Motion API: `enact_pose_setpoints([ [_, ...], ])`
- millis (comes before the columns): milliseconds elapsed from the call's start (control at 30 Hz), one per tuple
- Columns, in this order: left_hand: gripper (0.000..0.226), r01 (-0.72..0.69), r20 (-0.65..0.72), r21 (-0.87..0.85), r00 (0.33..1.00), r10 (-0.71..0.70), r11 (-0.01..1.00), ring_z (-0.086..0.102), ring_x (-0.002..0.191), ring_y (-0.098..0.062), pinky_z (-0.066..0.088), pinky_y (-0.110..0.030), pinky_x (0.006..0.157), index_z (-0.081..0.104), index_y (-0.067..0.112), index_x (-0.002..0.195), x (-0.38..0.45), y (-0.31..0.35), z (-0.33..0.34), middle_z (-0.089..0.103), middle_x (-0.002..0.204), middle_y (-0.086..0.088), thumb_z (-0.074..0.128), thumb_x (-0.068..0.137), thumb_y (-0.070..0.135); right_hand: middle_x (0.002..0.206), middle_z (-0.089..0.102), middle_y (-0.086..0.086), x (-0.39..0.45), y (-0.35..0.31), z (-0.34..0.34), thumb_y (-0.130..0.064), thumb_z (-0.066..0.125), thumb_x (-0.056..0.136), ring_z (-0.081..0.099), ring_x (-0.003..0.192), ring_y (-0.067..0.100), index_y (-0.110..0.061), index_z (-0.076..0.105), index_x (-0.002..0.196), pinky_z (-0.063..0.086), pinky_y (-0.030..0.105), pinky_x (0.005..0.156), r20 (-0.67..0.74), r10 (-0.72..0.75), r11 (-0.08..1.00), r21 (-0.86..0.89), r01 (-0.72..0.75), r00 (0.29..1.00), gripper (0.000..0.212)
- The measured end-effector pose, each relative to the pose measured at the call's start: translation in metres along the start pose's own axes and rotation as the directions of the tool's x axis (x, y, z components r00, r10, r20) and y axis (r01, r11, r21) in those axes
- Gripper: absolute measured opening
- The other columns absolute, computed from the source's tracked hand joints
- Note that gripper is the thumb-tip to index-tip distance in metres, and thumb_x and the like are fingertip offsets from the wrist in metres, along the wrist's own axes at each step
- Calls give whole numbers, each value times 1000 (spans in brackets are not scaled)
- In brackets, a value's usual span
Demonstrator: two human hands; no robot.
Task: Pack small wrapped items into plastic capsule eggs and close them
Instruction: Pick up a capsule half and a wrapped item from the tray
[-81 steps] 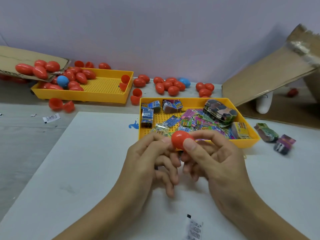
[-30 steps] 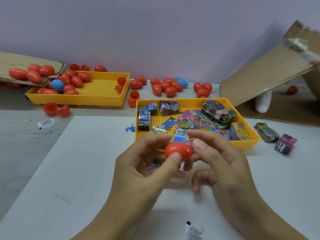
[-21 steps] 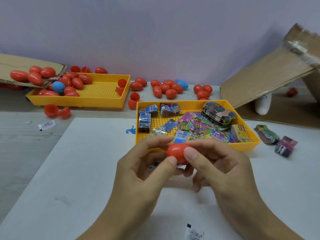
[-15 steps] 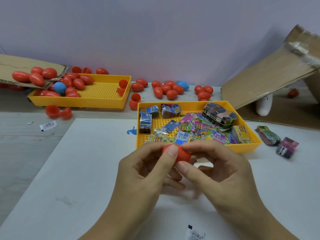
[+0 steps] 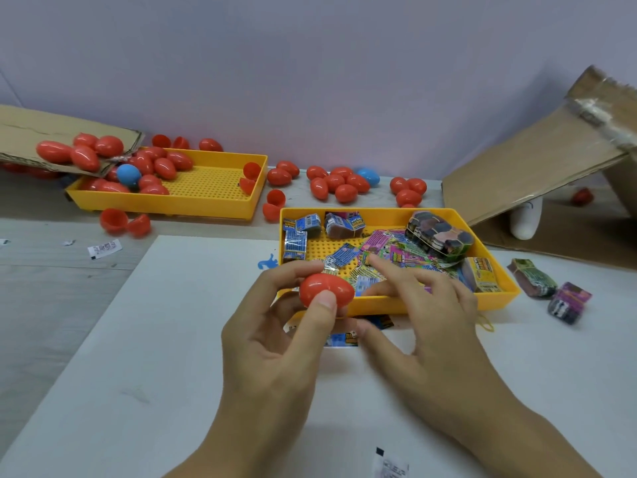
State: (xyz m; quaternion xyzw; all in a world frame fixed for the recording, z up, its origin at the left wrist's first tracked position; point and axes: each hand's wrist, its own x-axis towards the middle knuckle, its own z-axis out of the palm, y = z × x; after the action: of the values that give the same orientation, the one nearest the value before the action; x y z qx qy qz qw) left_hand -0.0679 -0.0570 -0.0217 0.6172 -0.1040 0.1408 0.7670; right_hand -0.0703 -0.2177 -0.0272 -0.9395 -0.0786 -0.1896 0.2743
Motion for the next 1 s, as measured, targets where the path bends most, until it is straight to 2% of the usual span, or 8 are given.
enact_pose_setpoints([
  [100, 21, 19, 2, -13, 1000, -19, 1000, 74, 79, -31, 61, -29, 65, 71, 29, 95, 1, -2, 0, 71, 95, 3, 67, 75, 36, 96, 60, -26, 2, 1, 0, -32, 66, 83, 49, 110, -2, -44, 58, 123, 25, 33, 107, -103, 62, 985, 166, -44, 993, 43],
  [167, 19, 39, 20, -19, 999, -39, 999, 73, 76, -32, 61, -33, 66, 70, 27, 91, 1, -2, 0, 70, 90, -2, 65, 76, 38, 94, 66, -23, 3, 2, -1, -25, 71, 83, 57, 108, 5, -44, 61, 114, 32, 42, 107, -127, 94, 955, 292, -53, 987, 37],
  [300, 22, 59, 84, -19, 995, -58, 998, 73, 71, -31, 62, -45, 67, 63, 19, 83, 0, -3, 0, 69, 77, -12, 59, 81, 40, 93, 71, -14, 4, -1, -5, -21, 77, 85, 64, 105, 13, -36, 61, 118, 48, 52, 96, -198, 161, 853, 521, -35, 967, 40],
  [467, 18, 81, 127, -121, 990, -66, 989, 71, 72, -33, 58, -36, 55, 60, 12, 85, 2, -4, 1, 66, 89, -13, 59, 78, 28, 88, 74, -2, -1, -5, -14, -31, 79, 72, 67, 86, 6, -34, 70, 113, 55, 19, 74, -136, 296, 510, 859, -36, 945, 42],
  [633, 24, 167, 221, -17, 962, -160, 986, 55, 57, -20, 43, -26, 47, 66, 24, 88, 2, -1, -3, 61, 73, -2, 56, 70, 34, 83, 74, 4, -8, -11, -8, -27, 88, 56, 68, 75, 10, -28, 73, 110, 54, 19, 66, 85, 302, 326, 927, -187, 949, 56],
  [767, 31, 119, 296, 209, 938, -179, 971, 51, 52, -9, 42, -20, 47, 69, 27, 81, 1, 2, -1, 56, 62, 9, 64, 73, 57, 83, 75, 5, -9, -14, -10, -26, 84, 63, 68, 73, 9, -23, 73, 108, 53, 17, 65, 104, 302, 360, 908, -214, 948, 47],
  [900, 7, 72, 304, 220, 942, -138, 973, 51, 46, -5, 41, -14, 46, 72, 29, 74, 1, 2, 1, 59, 61, 7, 71, 81, 33, 85, 76, 0, -9, -17, -15, -22, 84, 68, 69, 75, 5, -26, 73, 107, 52, 14, 67, 76, 312, 421, 883, -209, 947, 41],
  [1000, 8, 111, 213, 185, 965, -151, 976, 53, 42, -7, 41, -15, 43, 71, 27, 69, 2, 1, 1, 61, 59, 0, 72, 76, 31, 91, 77, -2, -9, -19, -17, -22, 79, 74, 70, 82, 7, -24, 70, 106, 53, 15, 66, 5, 328, 501, 847, -178, 945, 34],
])
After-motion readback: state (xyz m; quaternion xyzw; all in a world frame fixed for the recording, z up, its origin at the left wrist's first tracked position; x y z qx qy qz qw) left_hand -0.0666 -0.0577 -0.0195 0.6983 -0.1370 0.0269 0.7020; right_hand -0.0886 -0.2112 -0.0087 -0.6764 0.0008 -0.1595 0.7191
